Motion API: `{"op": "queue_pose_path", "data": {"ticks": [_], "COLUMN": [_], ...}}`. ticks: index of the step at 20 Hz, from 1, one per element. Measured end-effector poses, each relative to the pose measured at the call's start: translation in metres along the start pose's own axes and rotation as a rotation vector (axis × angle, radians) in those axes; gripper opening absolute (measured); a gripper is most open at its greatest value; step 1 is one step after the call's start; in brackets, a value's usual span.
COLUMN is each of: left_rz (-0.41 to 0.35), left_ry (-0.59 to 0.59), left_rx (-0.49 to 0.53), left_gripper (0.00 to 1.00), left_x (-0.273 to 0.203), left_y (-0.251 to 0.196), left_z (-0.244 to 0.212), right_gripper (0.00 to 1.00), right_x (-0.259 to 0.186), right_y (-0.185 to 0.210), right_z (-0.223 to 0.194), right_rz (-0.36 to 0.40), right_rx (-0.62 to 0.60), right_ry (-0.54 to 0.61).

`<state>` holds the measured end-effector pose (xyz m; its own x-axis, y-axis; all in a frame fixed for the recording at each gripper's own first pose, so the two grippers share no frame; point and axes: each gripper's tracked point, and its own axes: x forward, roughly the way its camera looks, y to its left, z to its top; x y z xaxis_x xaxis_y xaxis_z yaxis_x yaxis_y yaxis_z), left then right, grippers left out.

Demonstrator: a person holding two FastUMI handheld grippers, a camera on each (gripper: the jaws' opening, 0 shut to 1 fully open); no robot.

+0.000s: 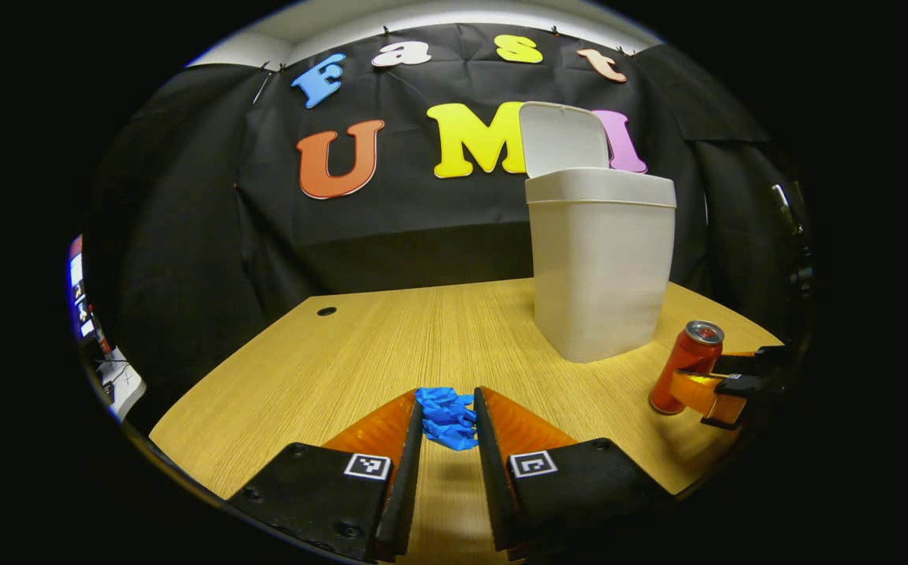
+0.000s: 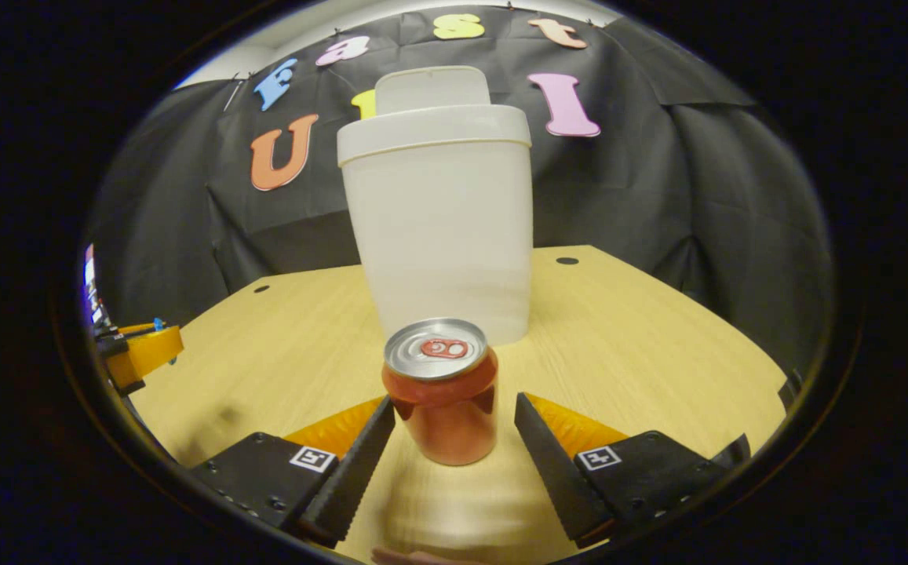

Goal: Press the lid of the desktop garbage bin to open it, pick up the crumpled paper on the desktop and throw it into the bin, then pick up the pop can on the desktop and drop it into the bin, and finally close the garbage bin lid.

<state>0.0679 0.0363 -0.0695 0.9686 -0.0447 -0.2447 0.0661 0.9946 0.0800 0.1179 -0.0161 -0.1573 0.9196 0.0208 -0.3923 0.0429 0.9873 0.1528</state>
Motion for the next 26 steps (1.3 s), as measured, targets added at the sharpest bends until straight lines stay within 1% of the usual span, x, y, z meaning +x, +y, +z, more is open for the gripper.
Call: {"op": "queue_pose_path", "data": {"ticks": [1,2,3,4,7,8,9,10,11,13,17,20,23,26], "left_rz": [0.000,0.003,0.003,0.001,-0.005,-0.010,-0.015,-0.017,-0.018,-0.006,0.005,-0.014,-0.026,-0.022], "left_ry": [-0.002,0.000,0.001,0.004,0.012,0.009,0.000,-0.008,-0.019,-0.050,-0.077,-0.072,-0.077,-0.118], "left_rx": [0.000,0.000,-0.002,-0.007,-0.031,-0.039,-0.041,-0.042,-0.041,-0.043,-0.053,-0.042,-0.082,-0.063], "left_gripper": [0.41,0.41,0.41,0.41,0.41,0.41,0.41,0.41,0.41,0.41,0.41,0.41,0.41,0.41], "left_x": [0.000,0.000,0.000,0.001,0.002,0.001,0.000,-0.002,-0.004,-0.007,-0.010,-0.012,-0.012,-0.010], "left_y": [0.000,0.001,0.001,0.001,0.002,0.002,0.001,0.001,0.001,-0.001,-0.015,-0.030,-0.043,-0.058], "left_z": [0.000,0.001,0.000,0.000,-0.002,-0.001,0.002,0.005,0.009,0.018,0.024,0.025,0.033,0.068], "right_gripper": [0.94,0.96,0.95,0.91,0.90,0.84,0.83,0.81,0.81,0.82,0.81,0.81,0.81,0.81], "right_x": [0.003,0.006,0.009,0.011,0.017,0.017,0.015,0.011,0.006,-0.010,-0.048,-0.082,-0.103,-0.113], "right_y": [0.001,0.000,0.000,0.000,-0.003,-0.004,-0.003,-0.003,-0.004,0.001,-0.012,-0.035,-0.060,-0.075], "right_z": [0.001,0.002,0.004,0.006,0.008,0.009,0.010,0.012,0.017,0.029,0.055,0.079,0.089,0.088], "right_rz": [-0.002,-0.008,-0.013,-0.014,-0.032,-0.036,-0.032,-0.029,-0.022,0.024,0.052,0.054,0.039,0.032], "right_rx": [0.001,-0.001,-0.003,-0.004,-0.016,-0.025,-0.034,-0.039,-0.037,-0.021,-0.014,-0.027,-0.039,-0.055], "right_ry": [0.000,0.000,-0.004,-0.011,-0.019,-0.025,-0.028,-0.036,-0.049,-0.077,-0.134,-0.205,-0.260,-0.260]}}
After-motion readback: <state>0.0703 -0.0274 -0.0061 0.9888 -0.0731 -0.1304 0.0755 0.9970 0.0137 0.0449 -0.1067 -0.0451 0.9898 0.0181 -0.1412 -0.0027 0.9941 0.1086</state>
